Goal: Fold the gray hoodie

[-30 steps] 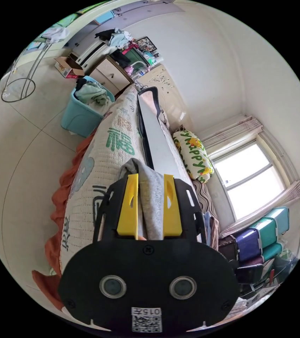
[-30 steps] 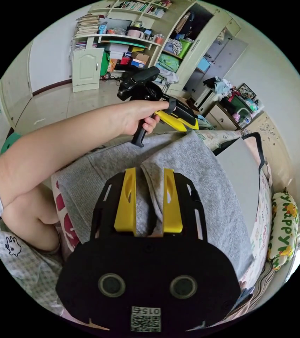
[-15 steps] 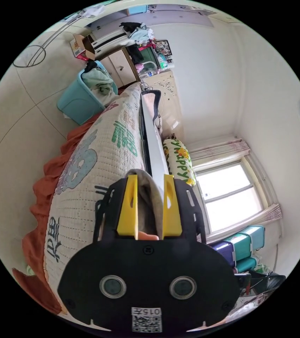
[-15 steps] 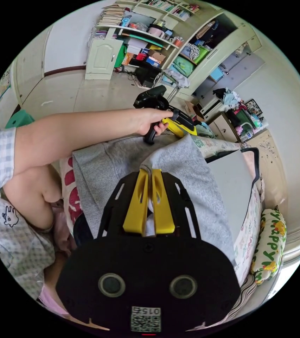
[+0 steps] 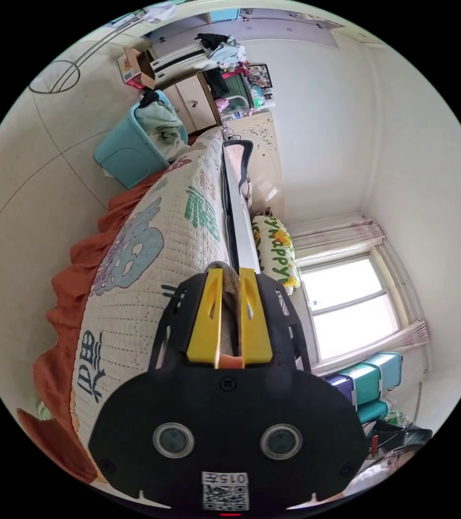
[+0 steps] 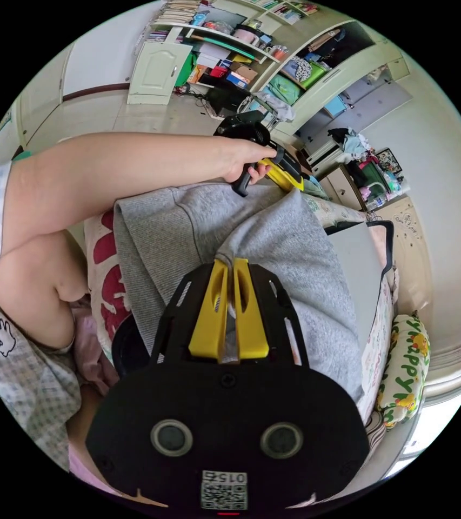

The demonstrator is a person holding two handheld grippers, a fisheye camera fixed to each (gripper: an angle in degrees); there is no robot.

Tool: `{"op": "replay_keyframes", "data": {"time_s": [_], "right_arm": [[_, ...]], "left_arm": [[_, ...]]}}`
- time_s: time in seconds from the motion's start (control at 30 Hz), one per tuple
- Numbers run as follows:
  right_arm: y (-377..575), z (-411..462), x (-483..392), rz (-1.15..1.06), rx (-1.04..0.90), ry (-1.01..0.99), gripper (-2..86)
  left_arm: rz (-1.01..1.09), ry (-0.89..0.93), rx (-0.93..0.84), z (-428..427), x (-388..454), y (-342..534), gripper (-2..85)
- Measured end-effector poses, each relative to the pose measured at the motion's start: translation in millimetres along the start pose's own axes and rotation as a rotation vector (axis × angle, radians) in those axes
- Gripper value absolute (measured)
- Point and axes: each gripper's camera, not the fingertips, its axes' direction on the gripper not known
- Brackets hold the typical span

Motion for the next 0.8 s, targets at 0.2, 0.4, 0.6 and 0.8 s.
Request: {"op": "replay_keyframes", "data": {"time_s": [0.2, 0.4, 0.6, 0.8], "right_arm": [[34.3, -4.6, -14.8, -0.001, 0.020, 0.074, 1.7], [106.5, -30.5, -2.6, 0.067, 0.091, -0.066, 3.1], [267.4, -76.5, 81.6, 0.359, 0.278, -0.217, 2.5], [453.6, -60.9, 168.2, 0.823, 0.275, -0.060, 1.5]], "left_arm": [[0.074, -0.052, -0.023, -27.5, -53.4, 13.9, 5.5], [0.210, -0.005, -0.197, -65.5, -120.2, 30.9, 5.5], [0.428, -0.028, -0.043, -156.3, -135.9, 92.2, 3.0], [0.858, 0.103, 0.098, -142.5, -82.4, 221.5, 3.9]]}}
